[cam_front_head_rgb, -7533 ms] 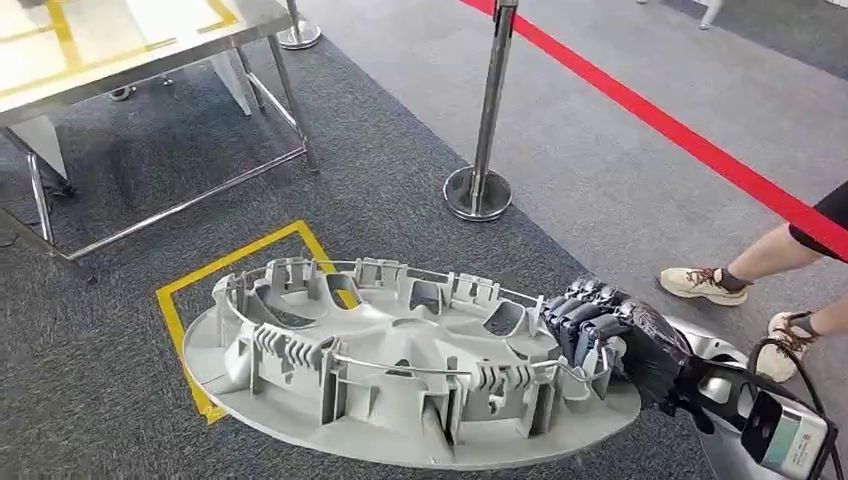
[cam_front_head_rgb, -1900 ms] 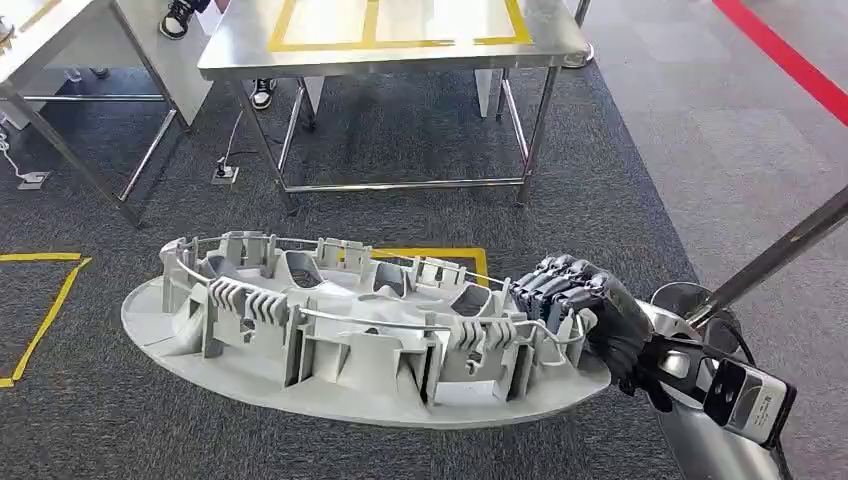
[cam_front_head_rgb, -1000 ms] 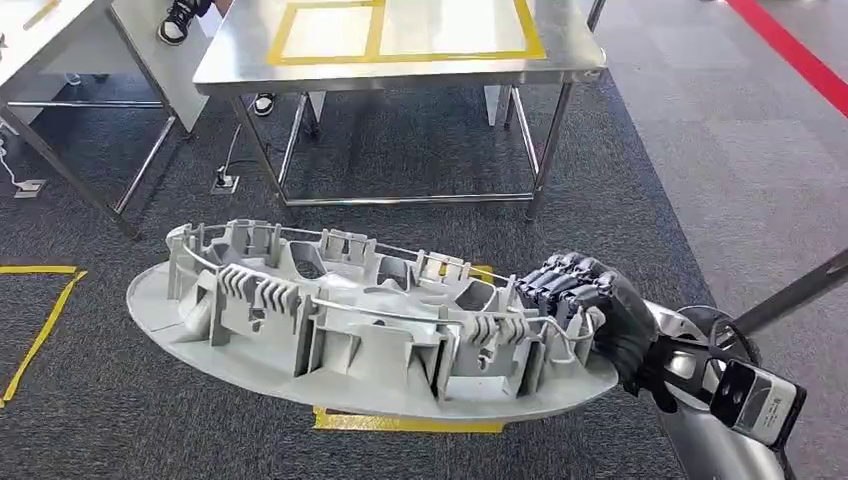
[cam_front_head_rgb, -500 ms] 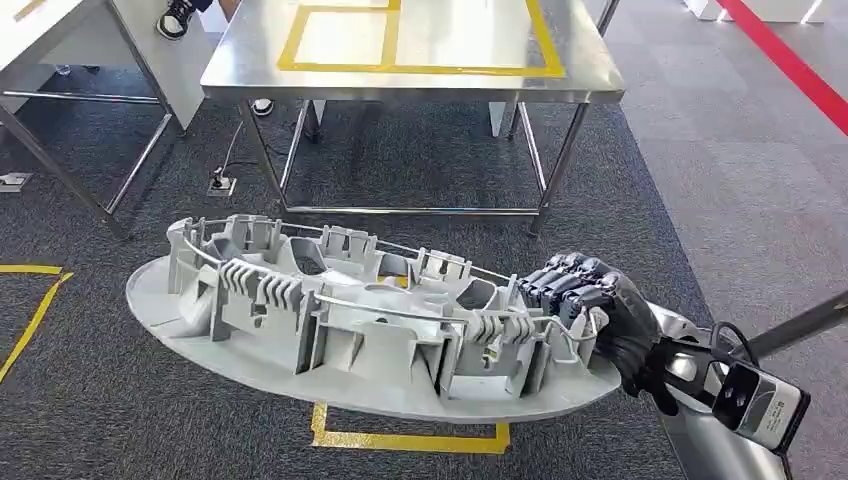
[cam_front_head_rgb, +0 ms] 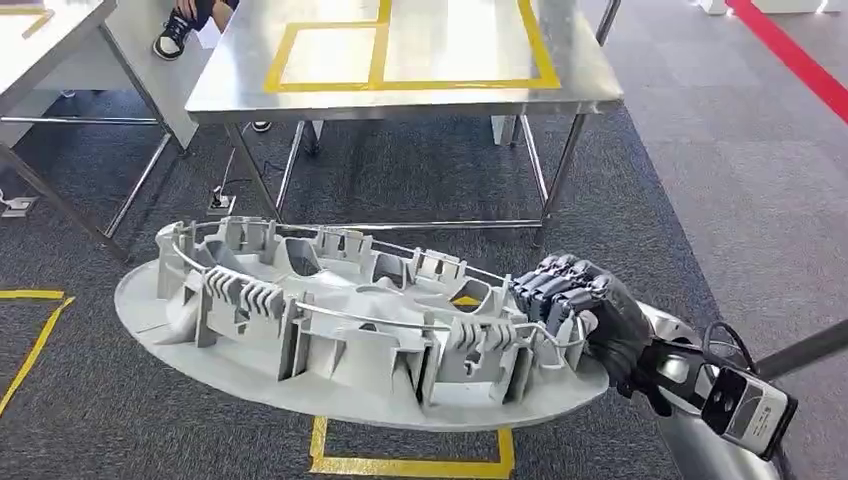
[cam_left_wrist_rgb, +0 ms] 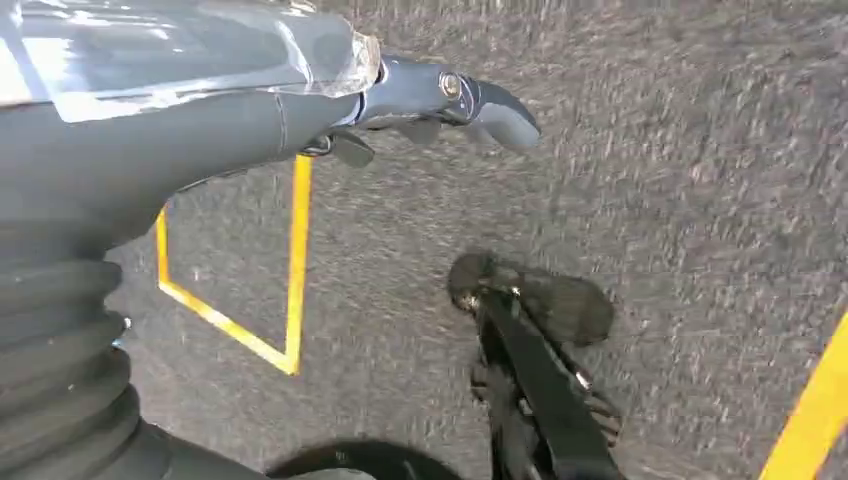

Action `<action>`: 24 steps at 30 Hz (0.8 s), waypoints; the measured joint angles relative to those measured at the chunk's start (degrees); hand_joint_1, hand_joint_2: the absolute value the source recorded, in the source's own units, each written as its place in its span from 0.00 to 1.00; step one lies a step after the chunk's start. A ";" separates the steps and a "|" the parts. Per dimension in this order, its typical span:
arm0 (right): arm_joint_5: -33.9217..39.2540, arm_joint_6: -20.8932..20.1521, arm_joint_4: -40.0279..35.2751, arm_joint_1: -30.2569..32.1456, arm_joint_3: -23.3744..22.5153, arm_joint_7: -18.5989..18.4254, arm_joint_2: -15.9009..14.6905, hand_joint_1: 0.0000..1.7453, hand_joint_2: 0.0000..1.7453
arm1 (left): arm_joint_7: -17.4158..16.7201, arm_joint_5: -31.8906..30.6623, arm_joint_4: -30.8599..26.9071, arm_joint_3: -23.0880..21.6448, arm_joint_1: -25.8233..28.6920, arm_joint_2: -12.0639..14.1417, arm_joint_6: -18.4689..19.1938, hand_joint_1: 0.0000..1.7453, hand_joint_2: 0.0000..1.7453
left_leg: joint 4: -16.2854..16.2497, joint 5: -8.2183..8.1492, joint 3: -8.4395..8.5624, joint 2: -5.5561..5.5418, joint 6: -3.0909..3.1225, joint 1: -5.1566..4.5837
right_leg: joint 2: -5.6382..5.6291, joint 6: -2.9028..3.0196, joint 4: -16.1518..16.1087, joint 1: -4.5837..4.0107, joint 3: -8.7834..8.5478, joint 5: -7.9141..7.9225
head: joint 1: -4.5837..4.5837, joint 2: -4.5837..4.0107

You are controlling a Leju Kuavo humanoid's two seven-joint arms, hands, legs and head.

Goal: Take the parts from the cabinet and place them on the table.

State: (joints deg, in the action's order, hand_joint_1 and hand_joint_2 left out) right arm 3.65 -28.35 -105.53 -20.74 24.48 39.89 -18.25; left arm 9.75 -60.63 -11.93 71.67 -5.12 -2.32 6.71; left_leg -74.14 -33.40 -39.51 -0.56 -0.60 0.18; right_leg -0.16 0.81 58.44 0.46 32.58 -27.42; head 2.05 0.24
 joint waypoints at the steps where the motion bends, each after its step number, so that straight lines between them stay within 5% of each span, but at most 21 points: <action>1: -0.02 0.00 0.00 0.03 0.15 0.00 0.02 1.00 1.00 | 0.00 0.00 0.00 0.00 0.10 0.02 0.00 0.00 1.00 | -1.79 -2.40 -2.26 0.00 -0.16 0.03 | -0.05 -0.01 0.00 0.03 -0.60 -0.59 | 0.04 0.00; 3: -0.02 0.00 0.00 0.11 0.29 -0.02 0.00 1.00 1.00 | 0.00 0.00 0.00 0.00 0.15 0.02 0.00 0.00 1.00 | 0.25 -3.17 -3.50 0.02 -0.28 0.04 | -0.11 -0.10 0.00 0.06 -2.01 -1.75 | 0.02 0.00; 4: 0.00 0.00 0.00 0.10 0.35 0.00 0.00 1.00 1.00 | 0.00 0.00 0.00 0.00 0.15 0.04 0.00 0.00 1.00 | 3.80 -1.25 -2.72 0.03 -0.16 0.03 | -0.11 -0.21 -0.02 0.08 -2.95 -2.46 | 0.00 0.00; 6: 0.09 0.00 0.00 0.02 0.42 0.00 0.02 1.00 1.00 | 0.00 0.00 0.00 0.00 0.22 0.18 0.02 0.00 1.00 | 13.38 6.89 0.21 0.11 0.19 0.02 | -0.04 -0.56 -0.12 0.09 -4.38 -3.94 | 0.00 0.00; 7: 0.09 -0.02 0.00 -0.03 0.44 0.00 0.02 1.00 1.00 | 0.00 0.00 0.00 0.00 0.28 0.22 0.04 0.00 1.00 | 14.89 10.29 0.47 0.27 0.59 -0.20 | -0.07 -0.87 0.02 -0.14 -5.14 -4.68 | -0.07 0.00; 8: 0.13 -0.02 -0.04 -0.10 0.44 0.00 0.00 1.00 1.00 | 0.00 0.00 0.00 0.00 0.23 0.26 0.09 0.00 1.00 | 15.00 8.99 0.80 0.31 1.08 -0.35 | -0.21 -1.28 -0.40 -0.19 -5.29 -5.05 | -0.07 0.00; 11: 0.11 -0.02 -0.15 -0.31 0.39 -0.02 -0.02 1.00 1.00 | 0.00 0.00 0.00 0.00 0.23 0.24 0.09 0.00 1.00 | 15.43 8.54 2.71 -0.01 2.33 -0.26 | -0.32 -2.29 0.39 -0.14 -6.38 -4.45 | -0.09 0.00; 12: 0.11 -0.02 -0.17 -0.32 0.33 -0.02 -0.07 1.00 1.00 | 0.00 0.00 0.00 0.00 0.27 0.22 0.11 0.00 1.00 | 15.77 8.04 3.61 0.03 2.69 -0.05 | -0.16 -2.47 3.05 -0.08 -5.10 -4.06 | -0.13 0.00; 14: 0.26 -0.02 -0.22 -0.60 0.37 0.02 -0.09 1.00 1.00 | 0.02 0.00 -0.02 0.00 0.15 0.31 0.11 0.00 1.00 | 15.78 6.94 4.71 0.03 3.29 0.00 | -0.15 -2.81 11.51 0.01 0.29 -4.43 | -0.46 0.00; 16: 0.42 -0.02 -0.20 -0.58 0.37 0.00 -0.09 1.00 1.00 | 0.07 0.00 0.00 0.00 0.26 0.31 0.13 0.00 1.00 | 15.78 5.63 5.95 -0.09 3.40 -0.03 | -0.15 -3.21 17.79 0.03 5.67 -9.26 | -0.46 0.00; 17: 0.42 -0.02 -0.20 -0.58 0.37 0.00 -0.13 1.00 1.00 | 0.09 0.00 0.00 0.00 0.29 0.31 0.13 0.00 1.00 | 15.78 4.96 6.73 -0.17 3.39 -0.04 | -0.15 -3.24 18.51 0.03 7.34 -11.07 | -0.46 0.00; 18: 0.42 -0.02 -0.20 -0.58 0.37 0.00 -0.22 1.00 1.00 | 0.11 0.00 0.00 0.00 0.32 0.31 0.13 0.00 1.00 | 15.78 4.30 7.60 -0.27 3.32 -0.04 | -0.15 -3.20 17.26 0.03 7.90 -11.24 | -0.44 0.00; 19: 0.44 -0.02 -0.20 -0.59 0.37 0.00 -0.26 1.00 1.00 | 0.13 0.00 0.00 0.00 0.32 0.28 0.13 0.00 1.00 | 15.78 3.58 8.58 -0.37 3.21 -0.04 | -0.14 -3.00 14.35 0.03 7.61 -10.14 | -0.50 0.00; 20: 0.54 -0.02 -0.20 -0.61 0.33 -0.02 -0.26 1.00 1.00 | 0.15 0.00 0.00 0.00 0.31 0.29 0.13 0.00 1.00 | 15.78 2.72 9.75 -0.39 3.08 -0.04 | -0.12 -2.73 9.64 0.03 6.59 -7.02 | -0.46 0.00; 22: 0.68 -0.02 -0.17 -0.57 0.31 -0.02 -0.35 1.00 1.00 | 0.15 0.00 0.02 0.00 0.32 0.22 0.13 0.00 1.00 | 15.66 1.22 11.21 -0.35 2.64 -0.15 | 0.30 -2.04 1.62 -0.14 5.40 2.53 | -0.55 0.00; 24: 0.87 -0.04 -0.20 -0.71 0.28 -0.07 -0.39 1.00 1.00 | 0.18 0.00 0.00 0.00 0.28 0.33 0.13 0.00 1.00 | 16.29 -0.14 11.86 -0.35 1.73 -0.27 | 0.15 -1.72 1.53 -0.46 4.04 2.30 | -0.44 0.00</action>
State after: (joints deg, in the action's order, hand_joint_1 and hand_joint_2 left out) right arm 4.52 -28.39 -105.72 -21.45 24.76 39.82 -18.64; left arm 9.92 -60.63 -11.93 71.67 -4.84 -1.99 6.84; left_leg -57.85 -33.55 -27.65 -0.91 1.12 -0.09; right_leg -0.01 -0.91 59.97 0.00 36.62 -25.12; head 1.62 0.24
